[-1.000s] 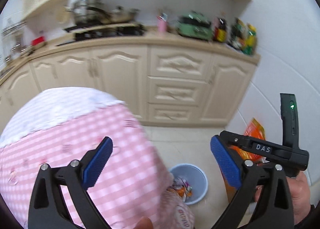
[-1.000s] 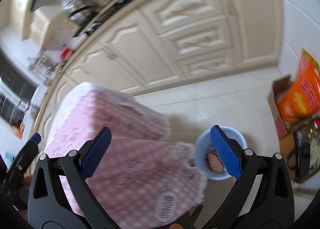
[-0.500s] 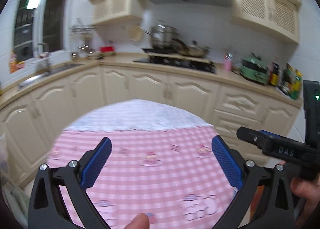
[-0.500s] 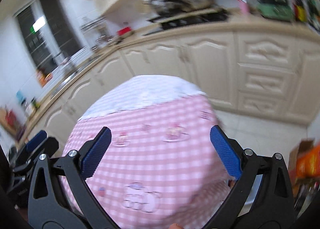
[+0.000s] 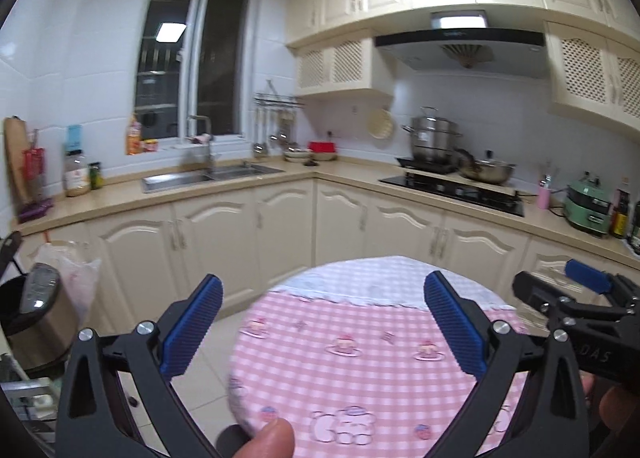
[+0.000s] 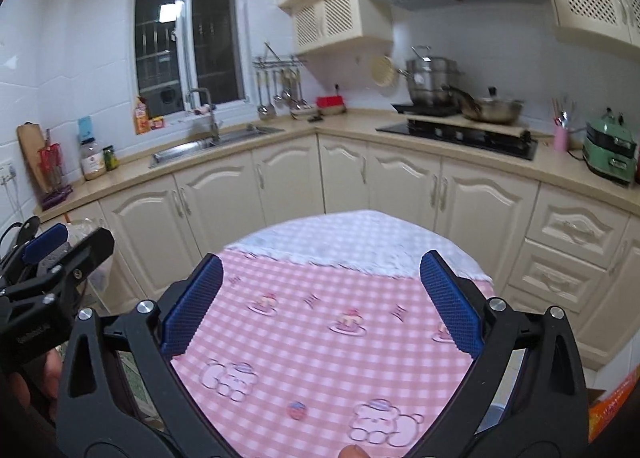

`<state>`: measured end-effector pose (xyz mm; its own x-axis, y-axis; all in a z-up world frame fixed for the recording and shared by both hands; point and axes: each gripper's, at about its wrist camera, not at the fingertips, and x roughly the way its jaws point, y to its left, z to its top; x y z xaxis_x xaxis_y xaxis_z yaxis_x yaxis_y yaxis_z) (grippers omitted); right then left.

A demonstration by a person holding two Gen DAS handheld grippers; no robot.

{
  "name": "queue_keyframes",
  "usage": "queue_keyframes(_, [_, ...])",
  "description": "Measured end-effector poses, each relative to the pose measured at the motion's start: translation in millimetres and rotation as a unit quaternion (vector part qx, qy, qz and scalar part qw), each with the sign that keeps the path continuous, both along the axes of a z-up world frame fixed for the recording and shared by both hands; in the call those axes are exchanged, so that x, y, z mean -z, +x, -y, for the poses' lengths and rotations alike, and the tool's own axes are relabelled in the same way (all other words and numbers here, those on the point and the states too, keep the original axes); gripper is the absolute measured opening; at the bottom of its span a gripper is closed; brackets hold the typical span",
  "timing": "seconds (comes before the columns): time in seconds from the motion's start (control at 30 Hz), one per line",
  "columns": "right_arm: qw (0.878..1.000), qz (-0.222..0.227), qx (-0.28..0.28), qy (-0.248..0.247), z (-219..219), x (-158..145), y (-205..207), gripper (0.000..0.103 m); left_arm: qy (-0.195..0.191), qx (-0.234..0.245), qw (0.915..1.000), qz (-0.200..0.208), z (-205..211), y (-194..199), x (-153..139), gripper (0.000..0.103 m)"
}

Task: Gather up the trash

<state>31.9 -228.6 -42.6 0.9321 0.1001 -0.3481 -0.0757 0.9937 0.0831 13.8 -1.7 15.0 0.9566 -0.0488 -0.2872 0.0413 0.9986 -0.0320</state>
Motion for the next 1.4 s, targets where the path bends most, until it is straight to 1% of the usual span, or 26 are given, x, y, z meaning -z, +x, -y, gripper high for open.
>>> queue_keyframes(0.1, [1.000, 0.011, -0.004, -0.003, -12, -6, -3, 0.097, -0.003, -0.017, 0.9998, 0.009, -15, -8, -7, 0.099])
queue_keyframes(0.2, [1.000, 0.016, -0.004, -0.005, -19, -9, -7, 0.097, -0.007, -0.021, 0.9996, 0.016, -24, -14, -12, 0.099])
queue_keyframes(0.43, [1.000, 0.025, -0.001, -0.017, -32, -14, -12, 0.097, -0.005, -0.034, 0.9990, 0.029, -28, -21, -16, 0.099])
queue_keyframes(0.9, [0.999, 0.040, 0.003, -0.024, -40, -19, -17, 0.097, -0.025, -0.031, 0.9985, 0.037, -31, -23, -14, 0.099])
queue_keyframes(1.4, [0.998, 0.055, 0.005, -0.020, -42, -30, -21, 0.097, -0.030, -0.028, 0.9978, 0.052, -31, -23, -16, 0.099])
